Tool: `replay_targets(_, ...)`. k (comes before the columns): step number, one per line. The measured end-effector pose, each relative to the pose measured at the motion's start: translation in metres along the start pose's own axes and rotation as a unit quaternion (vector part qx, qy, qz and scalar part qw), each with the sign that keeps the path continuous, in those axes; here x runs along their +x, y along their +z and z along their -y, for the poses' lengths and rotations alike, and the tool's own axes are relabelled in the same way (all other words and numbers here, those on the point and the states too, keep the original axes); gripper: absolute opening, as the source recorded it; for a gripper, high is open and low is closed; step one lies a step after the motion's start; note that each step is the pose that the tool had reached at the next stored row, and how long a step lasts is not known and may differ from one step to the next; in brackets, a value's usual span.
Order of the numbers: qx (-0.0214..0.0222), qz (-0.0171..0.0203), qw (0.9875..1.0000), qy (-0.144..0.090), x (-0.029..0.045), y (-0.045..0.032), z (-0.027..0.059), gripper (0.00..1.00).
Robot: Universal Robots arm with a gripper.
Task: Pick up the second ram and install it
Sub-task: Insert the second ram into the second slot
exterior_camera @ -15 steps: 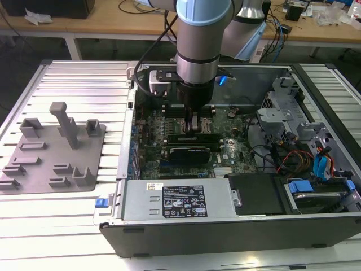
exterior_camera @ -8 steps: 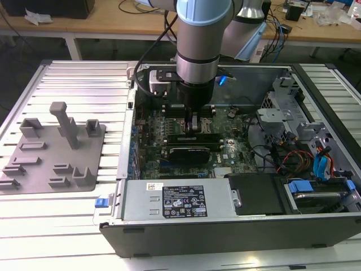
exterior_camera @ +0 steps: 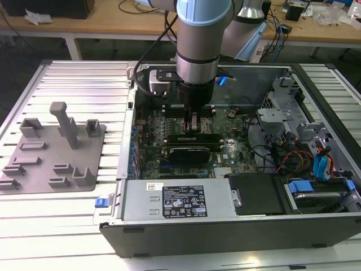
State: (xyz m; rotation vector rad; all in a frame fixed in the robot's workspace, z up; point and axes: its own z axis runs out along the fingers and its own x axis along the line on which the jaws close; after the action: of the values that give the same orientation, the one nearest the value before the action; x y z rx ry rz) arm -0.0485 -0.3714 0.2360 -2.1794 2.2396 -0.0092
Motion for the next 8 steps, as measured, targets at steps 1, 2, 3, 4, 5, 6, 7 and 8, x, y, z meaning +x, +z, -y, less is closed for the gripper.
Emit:
replay_targets(1,-0.0001,-0.0001,1.0000,0.000,0.0000,0.0007,0.0000,0.09)
replay_targets(2,-0.0001,-0.0001,1.0000,0.000,0.0001,0.0019,-0.0001,0.09)
replay_targets(3,-0.0001,-0.0002,1.0000,0.000,0.0001,0.0026,-0.0001,0.09)
replay_targets(4,-0.0001,-0.0001,1.0000,0.000,0.0001,0.0033,-0.0001,0.09)
replay_targets(5,-0.0001,-0.0001,1.0000,0.000,0.0001,0.0041,-0.0001,0.09)
replay_targets(6,-0.0001,-0.0001,1.0000,0.000,0.0001,0.0041,-0.0001,0.09)
replay_targets(7,-0.0001,-0.0001,1.0000,0.000,0.0001,0.0041,-0.0001,0.09)
replay_targets(8,-0.0001,0.0001,1.0000,0.000,0.0001,0.0041,-0.0001,0.09)
